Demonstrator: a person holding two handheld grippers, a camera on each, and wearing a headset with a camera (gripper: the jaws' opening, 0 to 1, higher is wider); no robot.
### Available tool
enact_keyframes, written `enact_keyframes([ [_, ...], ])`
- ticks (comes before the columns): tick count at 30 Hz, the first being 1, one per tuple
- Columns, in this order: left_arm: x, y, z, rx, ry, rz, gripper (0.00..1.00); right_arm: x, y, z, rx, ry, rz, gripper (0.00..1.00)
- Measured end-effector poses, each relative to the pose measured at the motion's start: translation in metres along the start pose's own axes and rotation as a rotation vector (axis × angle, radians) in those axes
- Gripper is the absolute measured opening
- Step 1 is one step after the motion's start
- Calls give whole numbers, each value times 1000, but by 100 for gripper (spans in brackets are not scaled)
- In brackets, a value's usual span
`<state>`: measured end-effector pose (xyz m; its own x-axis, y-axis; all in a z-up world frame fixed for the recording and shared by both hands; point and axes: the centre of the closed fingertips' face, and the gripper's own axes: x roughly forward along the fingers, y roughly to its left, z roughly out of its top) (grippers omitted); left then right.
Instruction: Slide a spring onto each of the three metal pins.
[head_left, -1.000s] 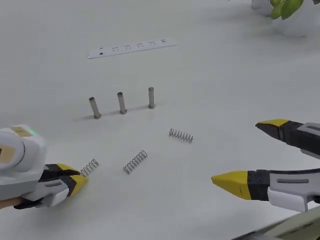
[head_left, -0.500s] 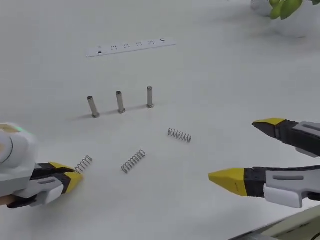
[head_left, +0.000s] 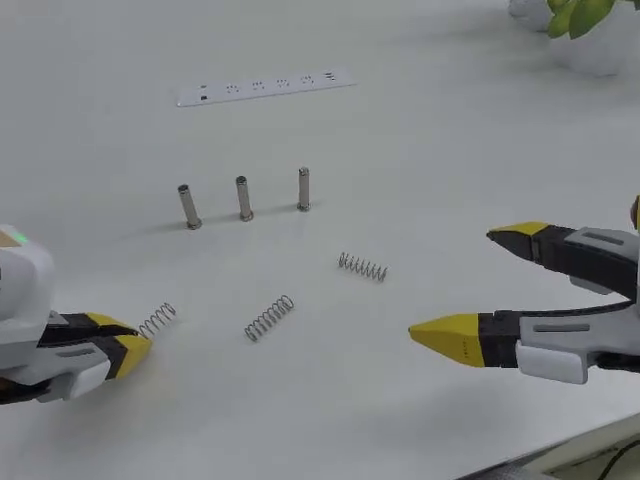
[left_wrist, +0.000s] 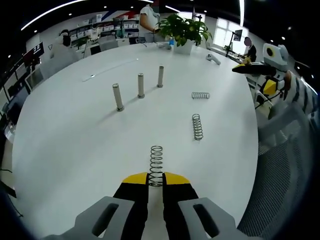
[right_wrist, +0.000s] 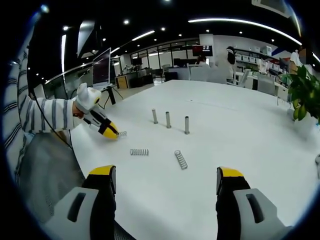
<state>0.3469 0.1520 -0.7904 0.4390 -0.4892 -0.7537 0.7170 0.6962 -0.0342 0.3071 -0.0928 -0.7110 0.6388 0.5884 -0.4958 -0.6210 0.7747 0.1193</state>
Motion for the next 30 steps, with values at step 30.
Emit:
enact_keyframes([
  [30, -18, -9, 28, 107, -73, -68, 2, 43, 41, 8, -133, 61, 250, 75],
])
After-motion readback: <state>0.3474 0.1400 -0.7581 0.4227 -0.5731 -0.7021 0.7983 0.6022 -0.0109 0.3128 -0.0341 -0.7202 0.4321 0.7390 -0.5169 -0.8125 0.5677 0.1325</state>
